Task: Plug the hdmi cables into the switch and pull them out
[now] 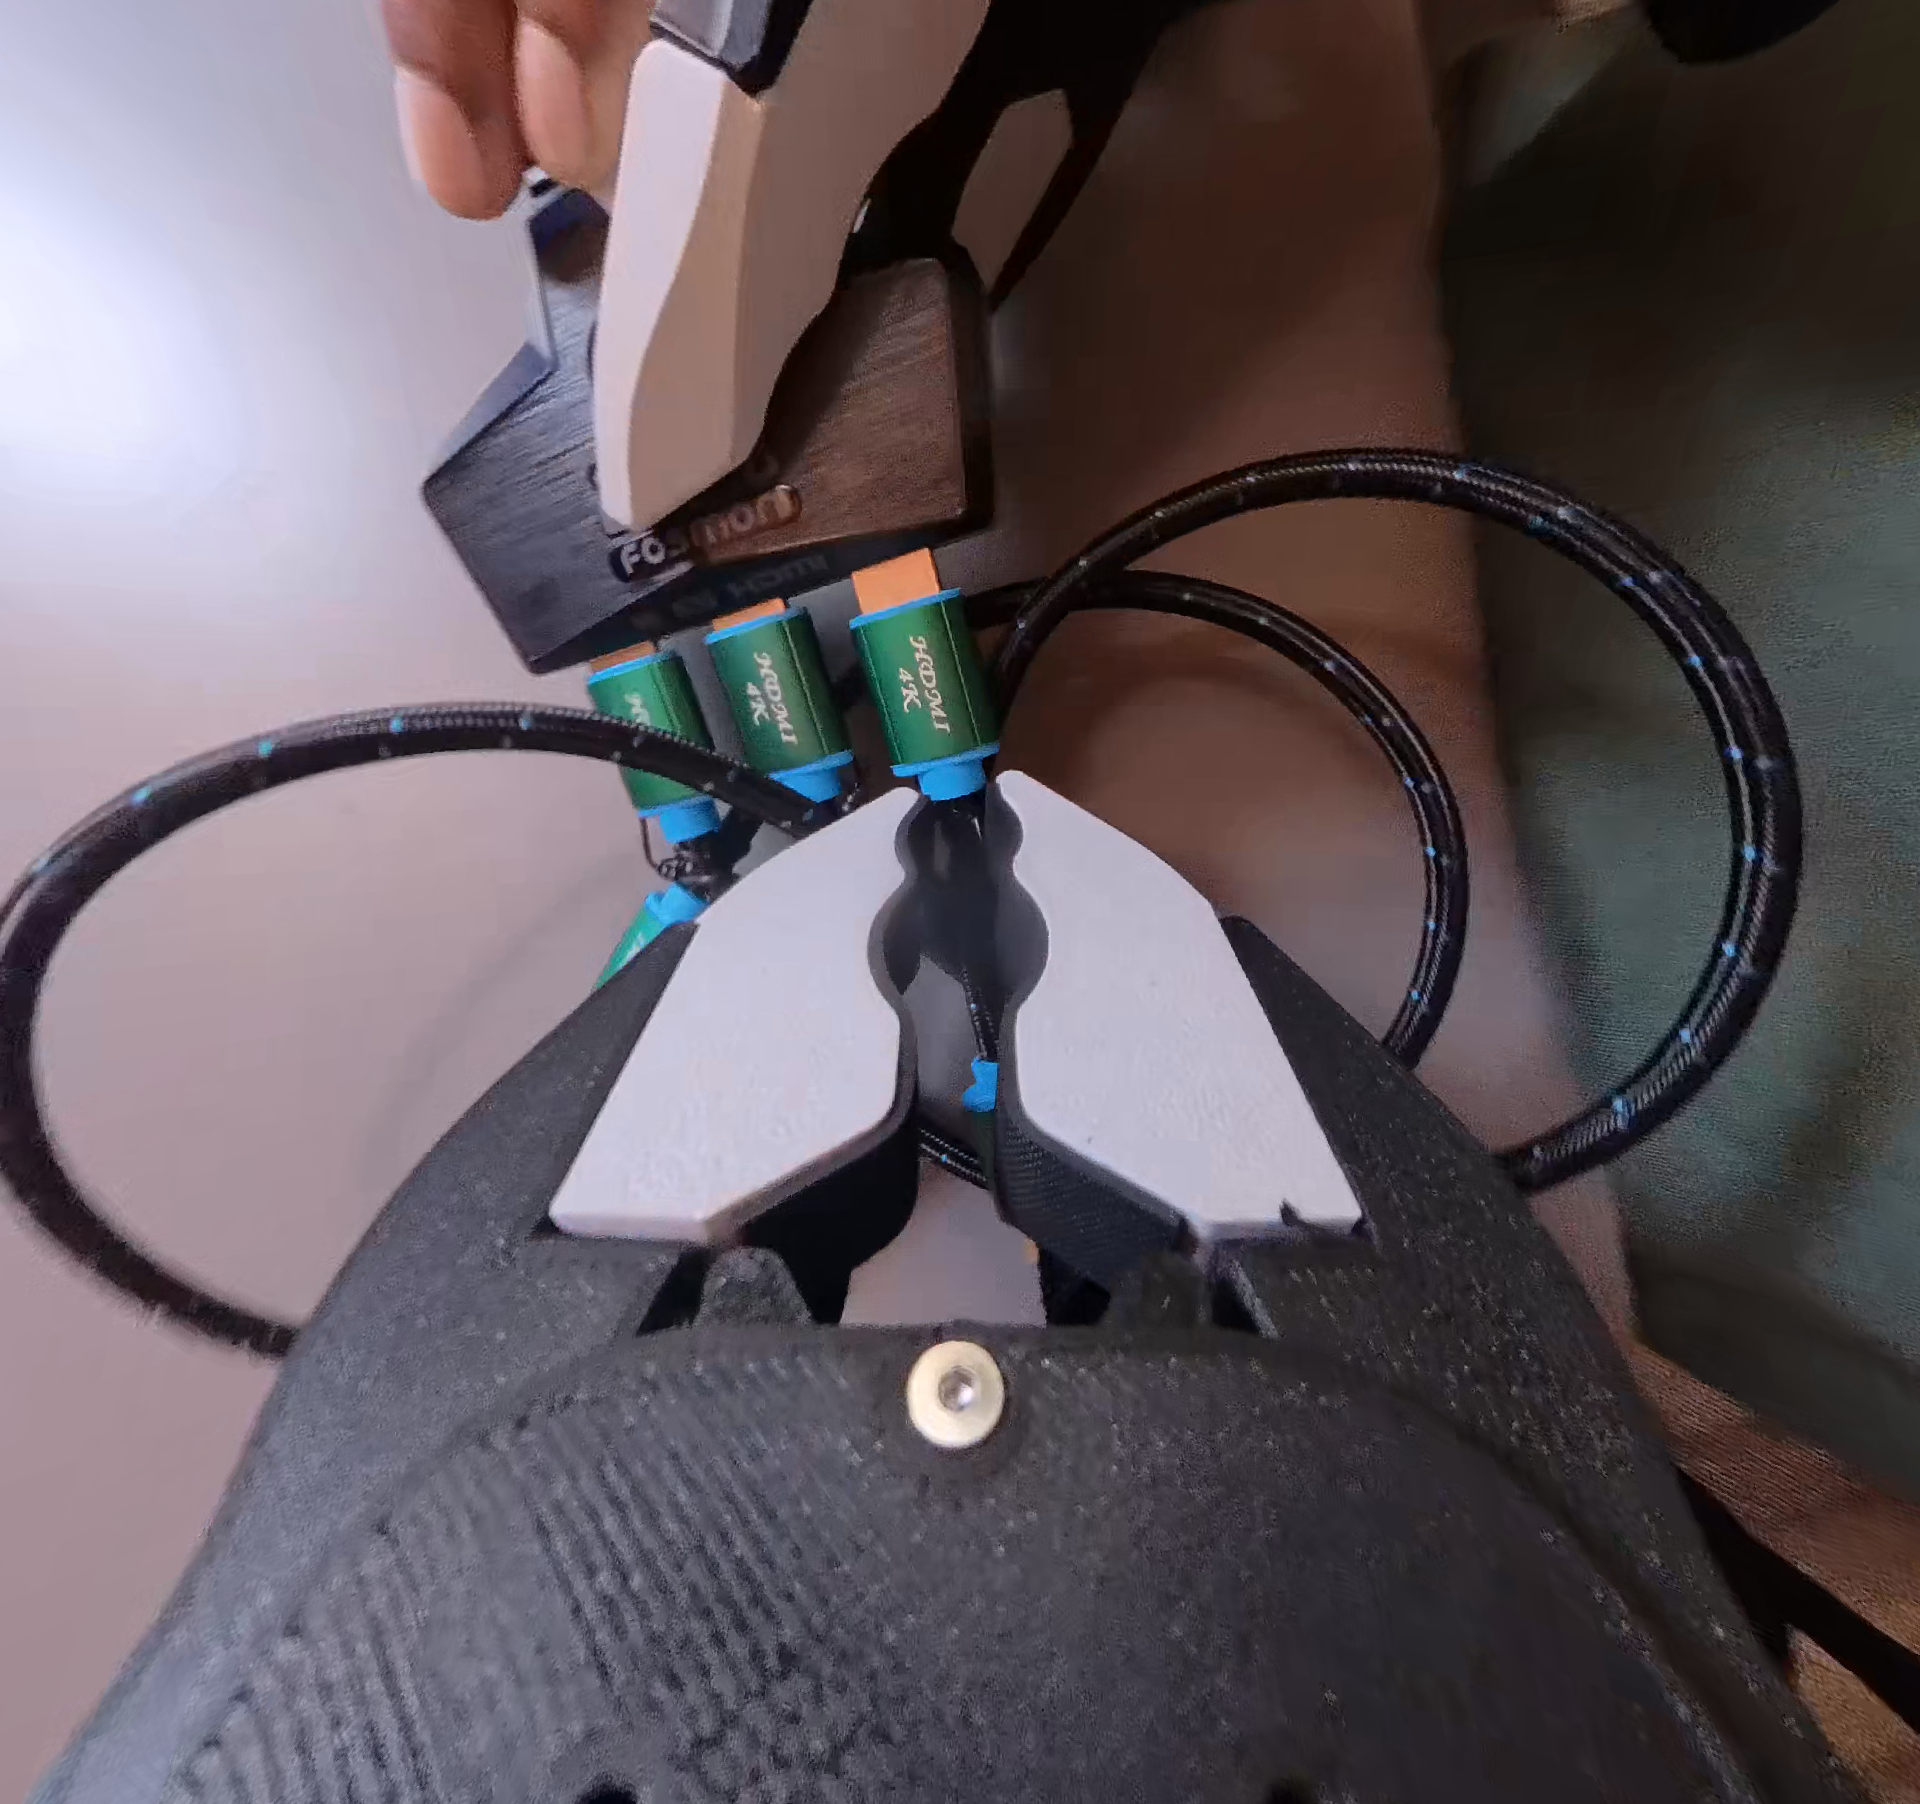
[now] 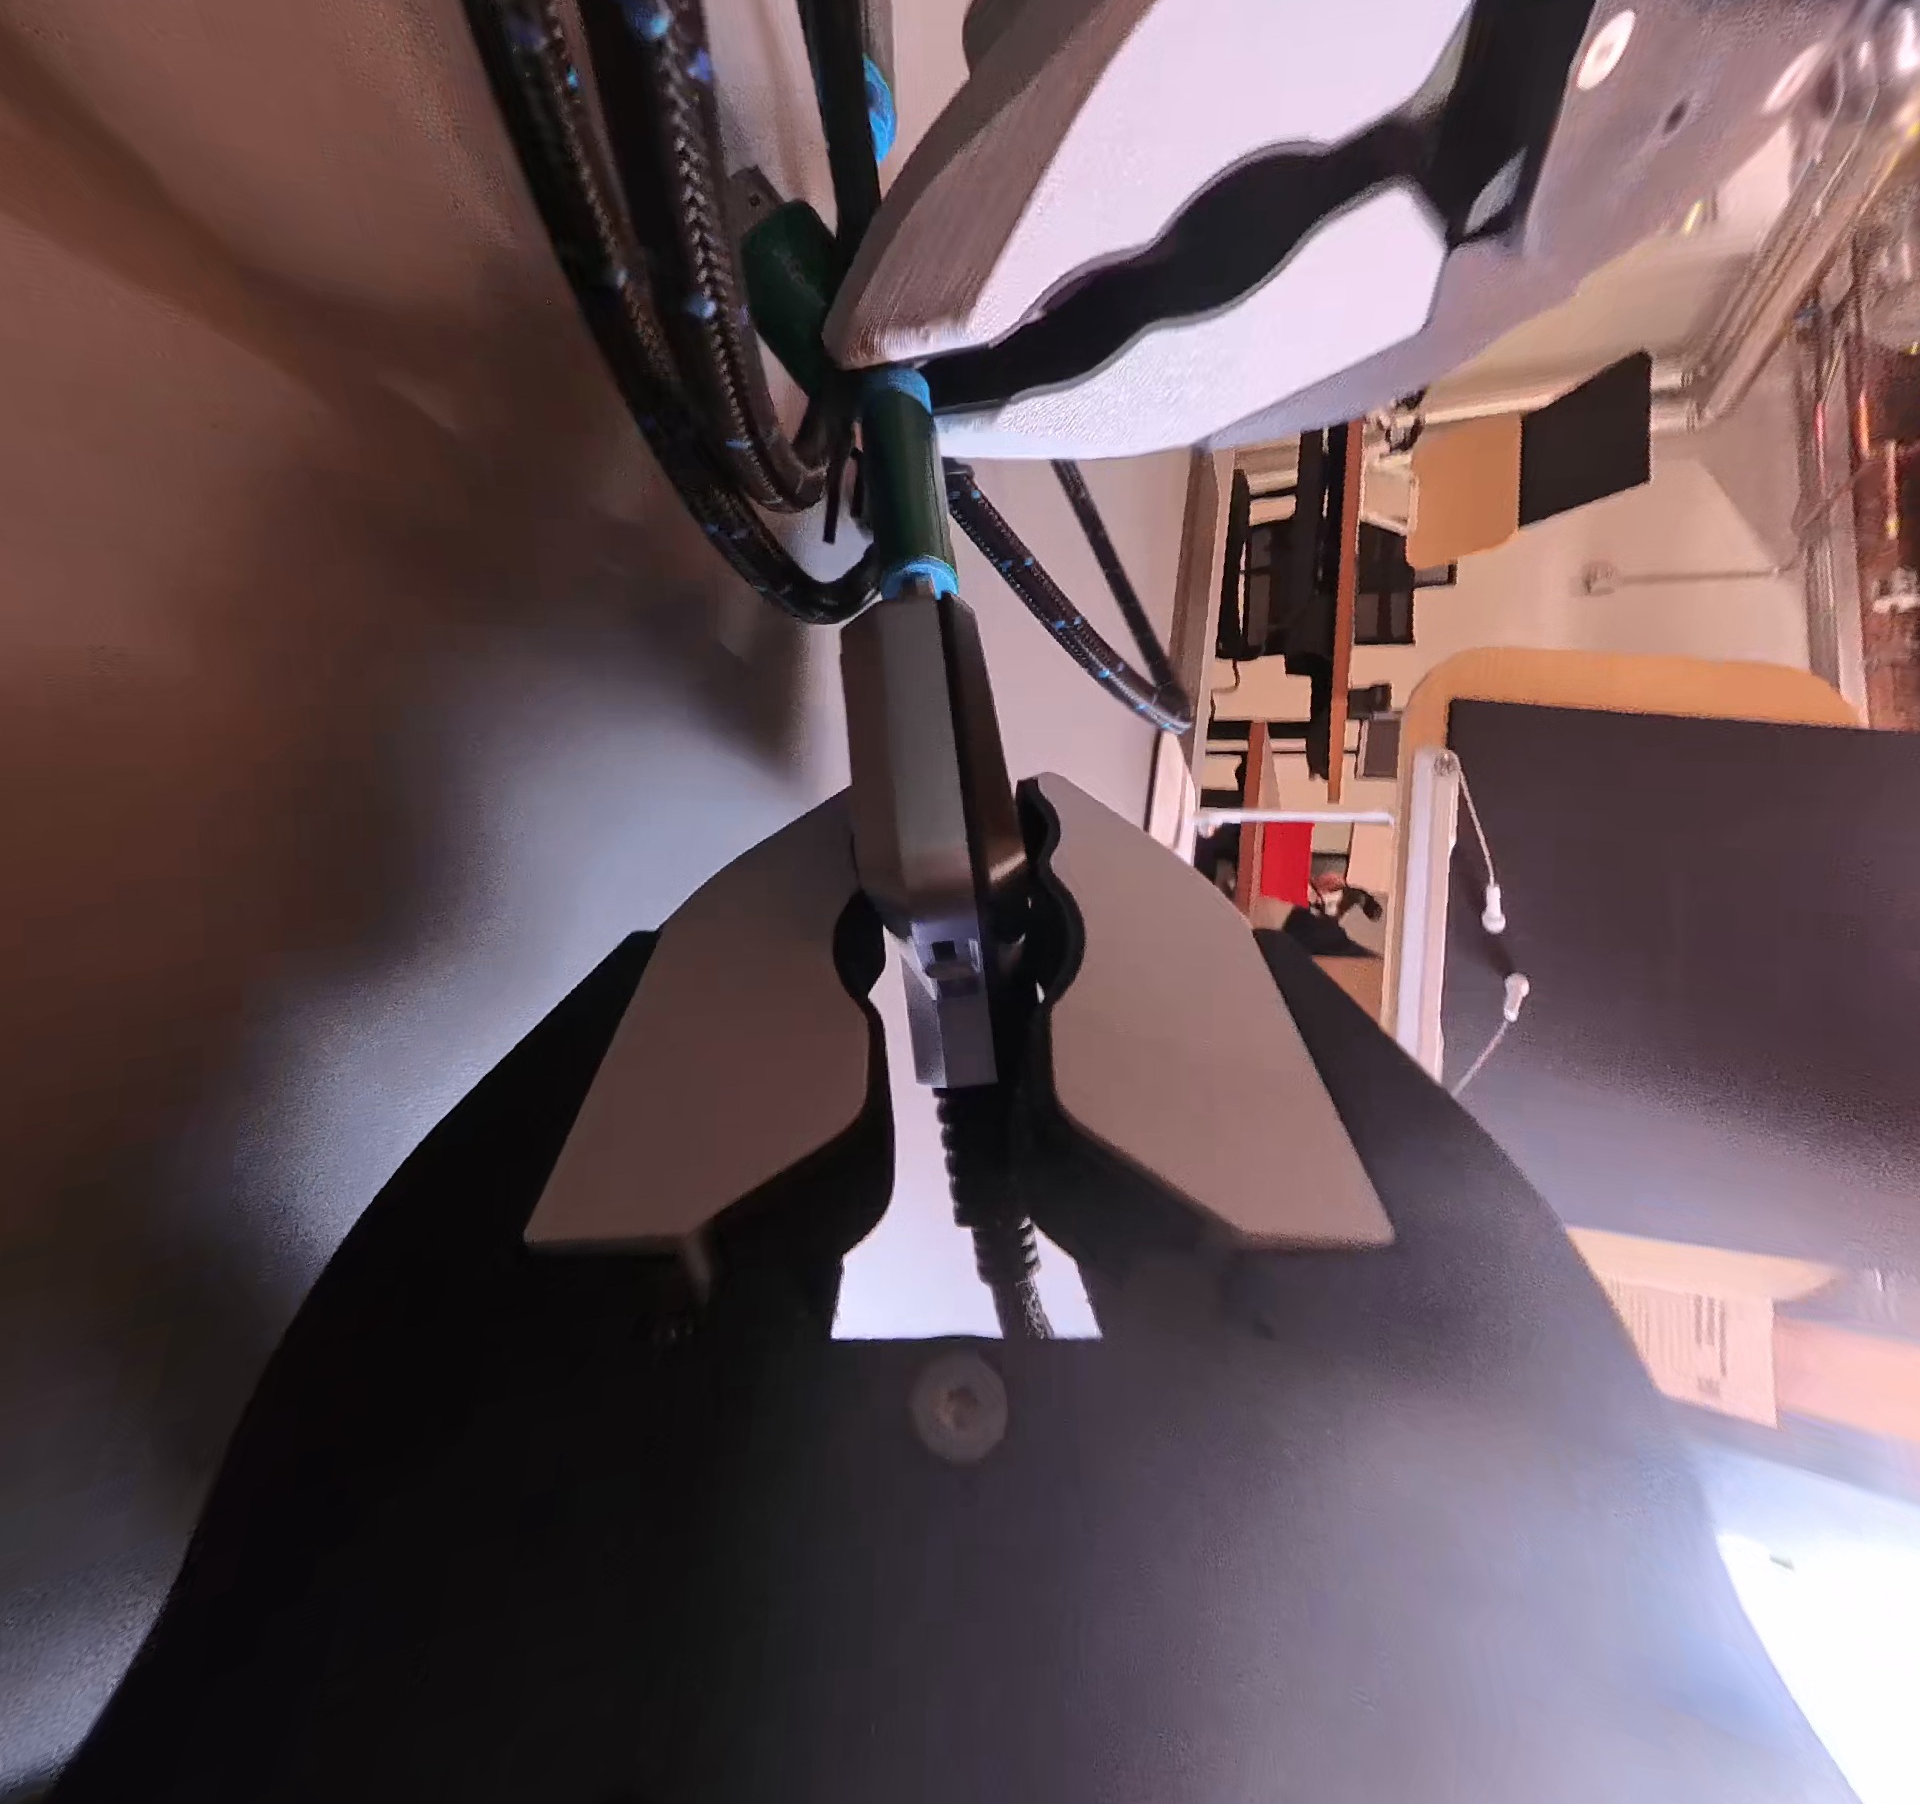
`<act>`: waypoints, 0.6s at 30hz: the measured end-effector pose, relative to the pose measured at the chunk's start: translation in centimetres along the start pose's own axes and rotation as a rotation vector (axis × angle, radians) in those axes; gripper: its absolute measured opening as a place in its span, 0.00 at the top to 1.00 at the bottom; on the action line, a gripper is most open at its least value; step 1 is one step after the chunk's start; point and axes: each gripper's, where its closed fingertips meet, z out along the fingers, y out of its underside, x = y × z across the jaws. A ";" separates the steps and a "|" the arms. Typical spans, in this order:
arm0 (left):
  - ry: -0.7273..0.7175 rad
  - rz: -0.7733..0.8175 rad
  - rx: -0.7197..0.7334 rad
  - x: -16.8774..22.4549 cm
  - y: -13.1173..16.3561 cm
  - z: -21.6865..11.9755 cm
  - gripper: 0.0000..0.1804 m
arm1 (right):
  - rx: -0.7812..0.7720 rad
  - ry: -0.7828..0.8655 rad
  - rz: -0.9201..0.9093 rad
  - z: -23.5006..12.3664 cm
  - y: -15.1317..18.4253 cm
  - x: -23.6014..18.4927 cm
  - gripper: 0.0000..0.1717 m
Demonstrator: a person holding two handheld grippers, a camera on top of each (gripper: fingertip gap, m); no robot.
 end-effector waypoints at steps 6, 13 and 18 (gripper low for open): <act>-0.320 0.184 0.015 -1.3 -0.2 -0.6 0.93 | -0.045 -0.012 0.066 0.2 0.8 0.4 0.86; -0.561 0.342 0.077 -1.8 -0.8 -1.6 0.94 | -0.057 -0.036 0.138 0.4 1.2 0.7 0.86; -0.485 0.253 0.136 -1.6 -0.8 -1.7 0.94 | -0.044 -0.053 0.162 0.3 0.9 0.6 0.86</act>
